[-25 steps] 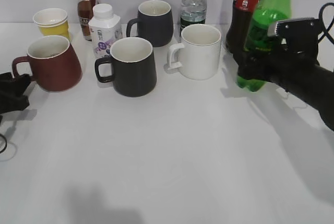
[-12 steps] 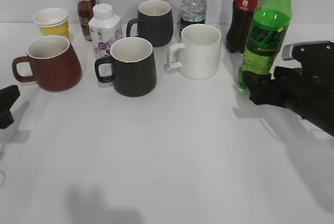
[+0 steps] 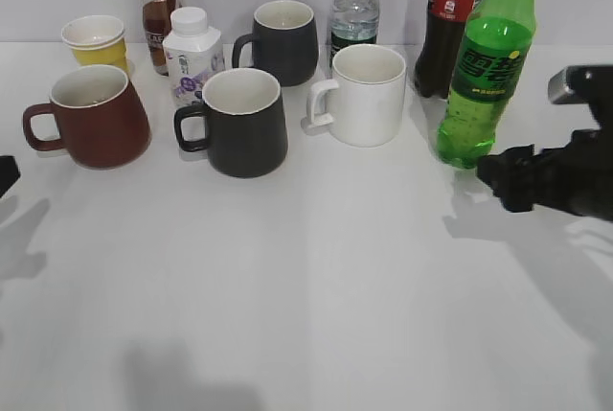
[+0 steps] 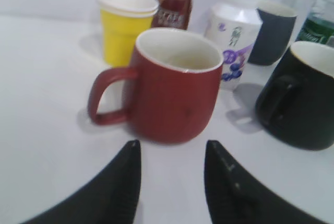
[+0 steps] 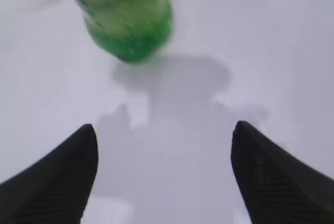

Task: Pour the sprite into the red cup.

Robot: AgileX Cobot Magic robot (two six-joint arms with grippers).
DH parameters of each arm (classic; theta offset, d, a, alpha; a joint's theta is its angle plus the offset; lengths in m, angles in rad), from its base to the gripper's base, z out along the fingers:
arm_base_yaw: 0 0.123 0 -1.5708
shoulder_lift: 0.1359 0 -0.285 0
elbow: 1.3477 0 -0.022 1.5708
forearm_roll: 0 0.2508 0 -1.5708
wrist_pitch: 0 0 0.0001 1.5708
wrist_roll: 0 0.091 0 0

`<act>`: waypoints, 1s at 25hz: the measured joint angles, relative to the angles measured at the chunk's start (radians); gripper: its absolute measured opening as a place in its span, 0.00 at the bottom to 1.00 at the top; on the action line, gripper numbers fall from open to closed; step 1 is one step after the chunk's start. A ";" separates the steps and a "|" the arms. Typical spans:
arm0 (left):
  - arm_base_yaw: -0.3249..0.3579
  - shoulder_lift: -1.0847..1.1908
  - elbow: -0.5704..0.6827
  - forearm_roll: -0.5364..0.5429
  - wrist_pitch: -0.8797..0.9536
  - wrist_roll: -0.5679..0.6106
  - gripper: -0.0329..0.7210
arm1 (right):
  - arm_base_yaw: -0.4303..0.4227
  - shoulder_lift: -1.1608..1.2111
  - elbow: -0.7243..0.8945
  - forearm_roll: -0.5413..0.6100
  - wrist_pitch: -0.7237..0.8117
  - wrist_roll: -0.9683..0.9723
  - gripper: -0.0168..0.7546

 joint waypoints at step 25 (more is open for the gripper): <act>-0.693 -0.553 -0.578 -0.209 2.109 -0.129 0.46 | 0.001 -0.672 -0.232 0.267 1.387 -0.245 0.67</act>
